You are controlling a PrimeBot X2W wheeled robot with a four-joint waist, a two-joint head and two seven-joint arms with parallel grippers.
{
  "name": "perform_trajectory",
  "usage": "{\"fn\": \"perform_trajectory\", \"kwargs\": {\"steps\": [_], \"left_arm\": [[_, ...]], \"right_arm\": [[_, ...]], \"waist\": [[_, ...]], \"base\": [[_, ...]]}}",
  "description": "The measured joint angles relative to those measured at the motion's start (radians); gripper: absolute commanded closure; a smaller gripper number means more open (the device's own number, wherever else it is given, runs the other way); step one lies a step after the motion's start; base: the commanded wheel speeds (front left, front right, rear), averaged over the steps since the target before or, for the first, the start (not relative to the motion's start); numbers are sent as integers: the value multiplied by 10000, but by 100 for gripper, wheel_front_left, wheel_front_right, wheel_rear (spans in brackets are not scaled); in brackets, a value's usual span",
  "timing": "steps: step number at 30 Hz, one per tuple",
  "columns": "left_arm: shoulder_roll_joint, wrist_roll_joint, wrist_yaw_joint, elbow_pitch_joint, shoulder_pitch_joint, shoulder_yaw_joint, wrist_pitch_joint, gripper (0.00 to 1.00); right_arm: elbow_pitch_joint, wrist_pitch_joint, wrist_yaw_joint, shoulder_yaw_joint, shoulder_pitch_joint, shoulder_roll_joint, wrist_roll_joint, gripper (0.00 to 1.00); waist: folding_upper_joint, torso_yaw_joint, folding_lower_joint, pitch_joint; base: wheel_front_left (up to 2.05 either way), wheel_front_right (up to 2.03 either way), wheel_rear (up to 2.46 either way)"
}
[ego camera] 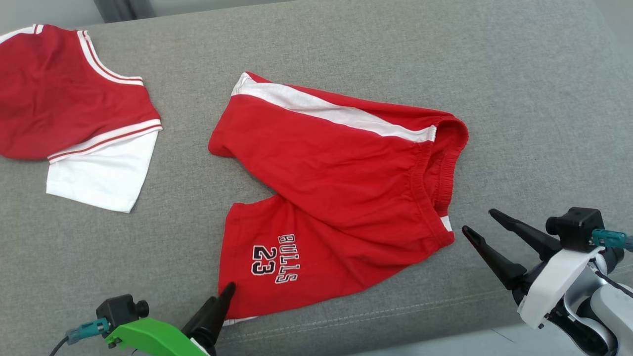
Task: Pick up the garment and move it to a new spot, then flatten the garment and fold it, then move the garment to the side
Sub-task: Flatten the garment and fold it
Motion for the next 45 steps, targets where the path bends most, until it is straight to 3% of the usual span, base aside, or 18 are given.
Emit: {"fn": "perform_trajectory", "kwargs": {"steps": [10,20,38,45], "left_arm": [[491,-153,88,-222,526,75,188,0],[453,-594,54,-566,918,12,495,0],[337,-771,-104,-970,839,-38,610,0],[219,-752,-105,-974,784,-65,608,0]], "right_arm": [[370,-318,-6,-263,154,17,270,0],[635,-407,-6,-228,158,136,324,0],[1618,-209,-31,-587,129,1254,1753,0],[1887,-107,-31,-629,-153,1296,1753,9]], "waist": [[0,-147,0,26],[0,-76,0,91],[0,306,0,284],[0,485,0,421]], "base": [[0,0,0],[0,0,0],[0,0,0],[0,0,0]]}}
